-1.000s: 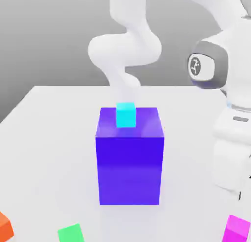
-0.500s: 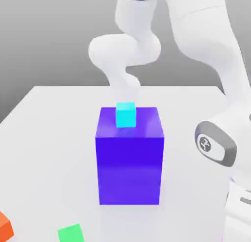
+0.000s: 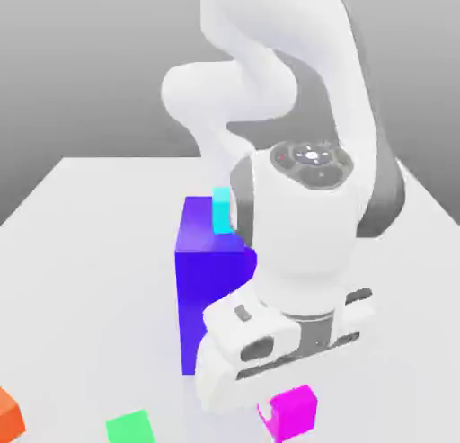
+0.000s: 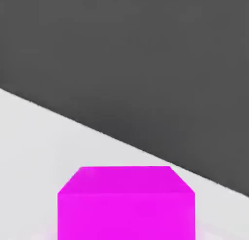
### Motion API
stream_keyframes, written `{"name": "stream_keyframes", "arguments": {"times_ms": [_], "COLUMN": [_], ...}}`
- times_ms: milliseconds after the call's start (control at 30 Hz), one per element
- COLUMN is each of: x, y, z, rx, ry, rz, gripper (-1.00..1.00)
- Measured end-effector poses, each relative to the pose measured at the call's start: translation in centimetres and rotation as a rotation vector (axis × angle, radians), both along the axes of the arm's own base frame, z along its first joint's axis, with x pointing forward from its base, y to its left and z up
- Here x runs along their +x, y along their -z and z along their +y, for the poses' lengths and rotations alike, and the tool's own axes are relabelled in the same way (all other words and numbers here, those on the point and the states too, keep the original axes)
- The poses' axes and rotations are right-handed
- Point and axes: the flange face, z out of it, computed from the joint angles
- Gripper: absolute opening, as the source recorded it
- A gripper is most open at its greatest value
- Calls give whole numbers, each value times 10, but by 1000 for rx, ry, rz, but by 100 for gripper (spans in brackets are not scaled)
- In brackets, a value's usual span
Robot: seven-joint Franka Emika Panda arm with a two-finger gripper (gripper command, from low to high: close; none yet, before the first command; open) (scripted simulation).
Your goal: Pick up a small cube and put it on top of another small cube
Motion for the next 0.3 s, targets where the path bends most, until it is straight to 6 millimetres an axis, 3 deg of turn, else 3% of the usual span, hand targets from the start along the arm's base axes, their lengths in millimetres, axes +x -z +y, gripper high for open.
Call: {"name": "stream_keyframes", "arguments": {"times_ms": [100, 133, 300], "x": [-6, -8, -8], "y": [23, 37, 37], "z": [-75, -92, -92], "rx": [7, 7, 7], "ry": [229, 282, 282], "rz": [-3, -4, -4], "gripper": [-100, 100, 100]}}
